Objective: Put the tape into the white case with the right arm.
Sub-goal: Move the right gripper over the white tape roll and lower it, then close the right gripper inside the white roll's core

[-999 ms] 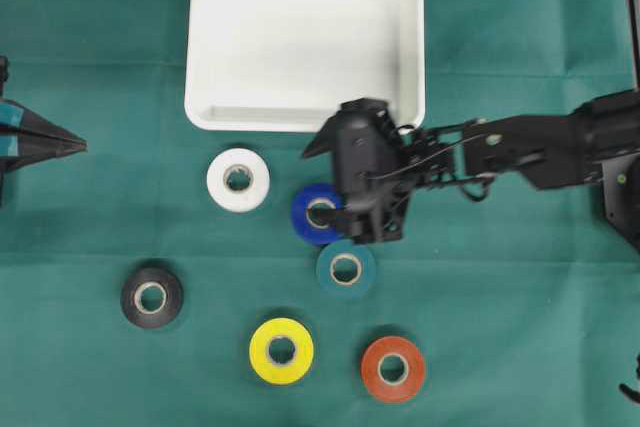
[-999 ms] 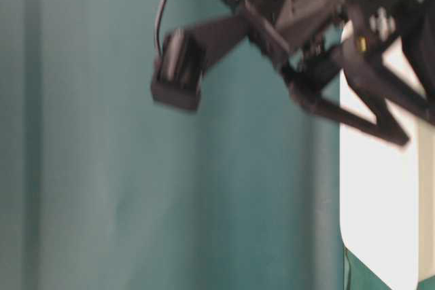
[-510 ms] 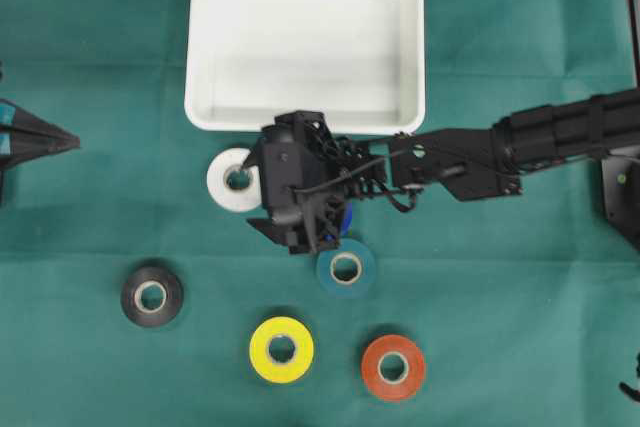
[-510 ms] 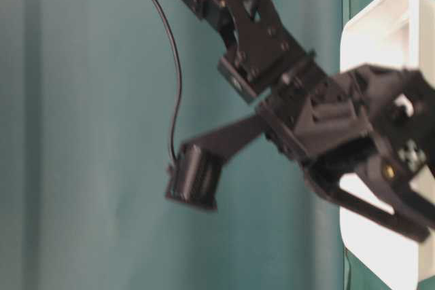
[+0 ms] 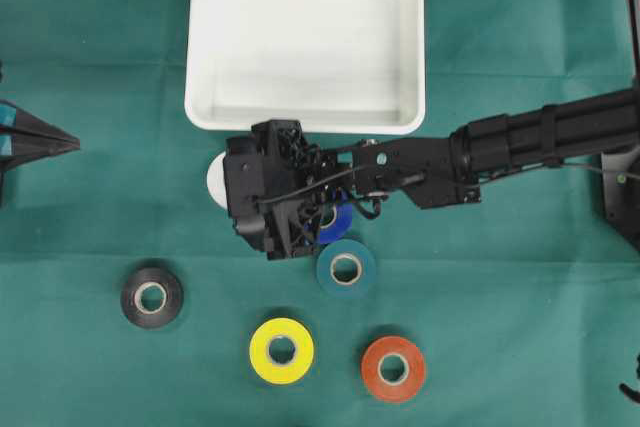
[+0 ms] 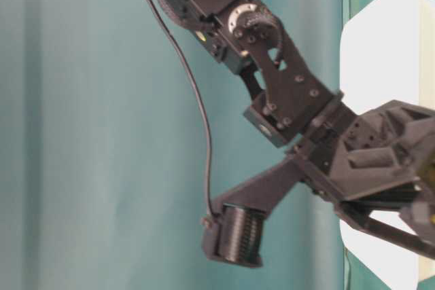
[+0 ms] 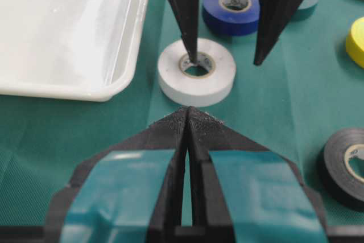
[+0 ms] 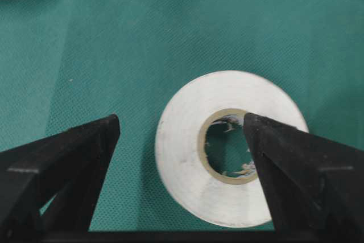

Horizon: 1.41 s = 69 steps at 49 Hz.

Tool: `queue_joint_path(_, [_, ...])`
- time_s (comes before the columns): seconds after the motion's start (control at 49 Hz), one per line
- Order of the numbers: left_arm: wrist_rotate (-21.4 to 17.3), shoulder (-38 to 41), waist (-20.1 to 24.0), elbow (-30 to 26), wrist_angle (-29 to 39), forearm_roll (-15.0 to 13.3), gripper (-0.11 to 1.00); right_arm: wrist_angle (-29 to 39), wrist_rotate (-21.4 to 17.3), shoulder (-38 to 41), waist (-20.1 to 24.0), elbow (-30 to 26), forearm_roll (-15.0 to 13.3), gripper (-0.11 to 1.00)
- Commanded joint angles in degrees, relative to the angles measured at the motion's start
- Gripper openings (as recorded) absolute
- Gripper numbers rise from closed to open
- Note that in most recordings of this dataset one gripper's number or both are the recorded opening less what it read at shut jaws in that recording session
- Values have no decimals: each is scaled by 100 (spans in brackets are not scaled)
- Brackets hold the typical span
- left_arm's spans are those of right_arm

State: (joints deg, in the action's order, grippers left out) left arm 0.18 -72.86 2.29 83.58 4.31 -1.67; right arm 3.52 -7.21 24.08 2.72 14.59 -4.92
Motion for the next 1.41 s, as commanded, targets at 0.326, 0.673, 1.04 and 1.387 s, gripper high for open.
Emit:
queue_joint_path(0.326, [-9, 44, 35, -53, -26, 0, 0, 606, -18, 105, 53, -378, -9, 69])
queue_joint_path(0.673, [-9, 44, 149, -44, -35, 0, 0, 598, -18, 114, 53, -378, -9, 34])
queue_joint_path(1.04, [0, 44, 167, -44, -35, 0, 0, 519, -9, 88, 62, -387, -9, 2])
queue_joint_path(1.387, [0, 44, 167, -35, -35, 0, 0, 703, -26, -642, 176, -387, -9, 2])
